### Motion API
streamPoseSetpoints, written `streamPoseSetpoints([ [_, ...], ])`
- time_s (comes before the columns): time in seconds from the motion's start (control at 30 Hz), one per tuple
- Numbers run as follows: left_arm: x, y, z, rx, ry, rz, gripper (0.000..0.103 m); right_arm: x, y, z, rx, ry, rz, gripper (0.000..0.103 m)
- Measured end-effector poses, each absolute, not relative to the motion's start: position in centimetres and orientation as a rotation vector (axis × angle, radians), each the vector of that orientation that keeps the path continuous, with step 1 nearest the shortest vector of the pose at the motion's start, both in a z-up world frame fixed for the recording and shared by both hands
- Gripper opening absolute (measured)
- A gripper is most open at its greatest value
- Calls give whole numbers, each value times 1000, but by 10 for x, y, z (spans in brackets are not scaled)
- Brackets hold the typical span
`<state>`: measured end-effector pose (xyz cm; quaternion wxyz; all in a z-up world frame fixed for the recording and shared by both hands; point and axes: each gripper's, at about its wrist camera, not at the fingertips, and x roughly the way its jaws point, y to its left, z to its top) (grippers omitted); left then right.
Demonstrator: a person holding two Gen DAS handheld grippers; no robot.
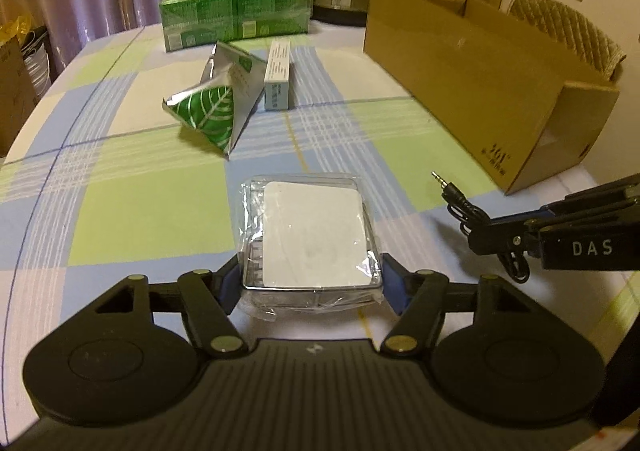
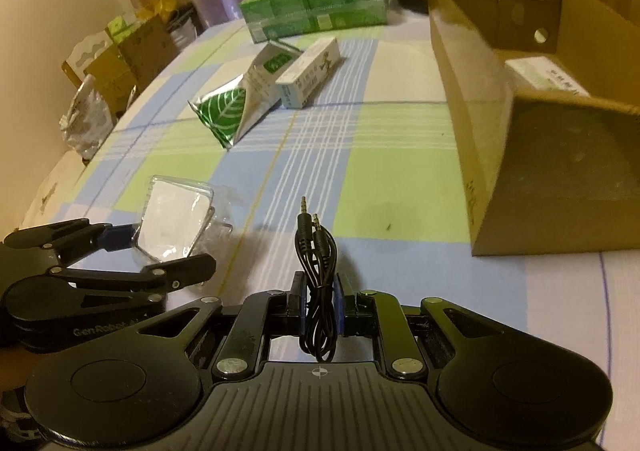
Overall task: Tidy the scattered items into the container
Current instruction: 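Carry the packet and cable with both tools over the cardboard box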
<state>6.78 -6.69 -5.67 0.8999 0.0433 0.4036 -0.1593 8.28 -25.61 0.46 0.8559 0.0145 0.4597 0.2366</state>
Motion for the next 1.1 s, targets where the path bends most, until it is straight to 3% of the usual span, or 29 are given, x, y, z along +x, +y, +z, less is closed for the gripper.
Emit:
streamPoseSetpoints([
  [0.67,49,-114,17,129,694,-454,64,60,-309,94,62,743,407,10],
  [1.1,85,-199,53,224,604,-609,64,114,-385,122,52,668,269,10],
])
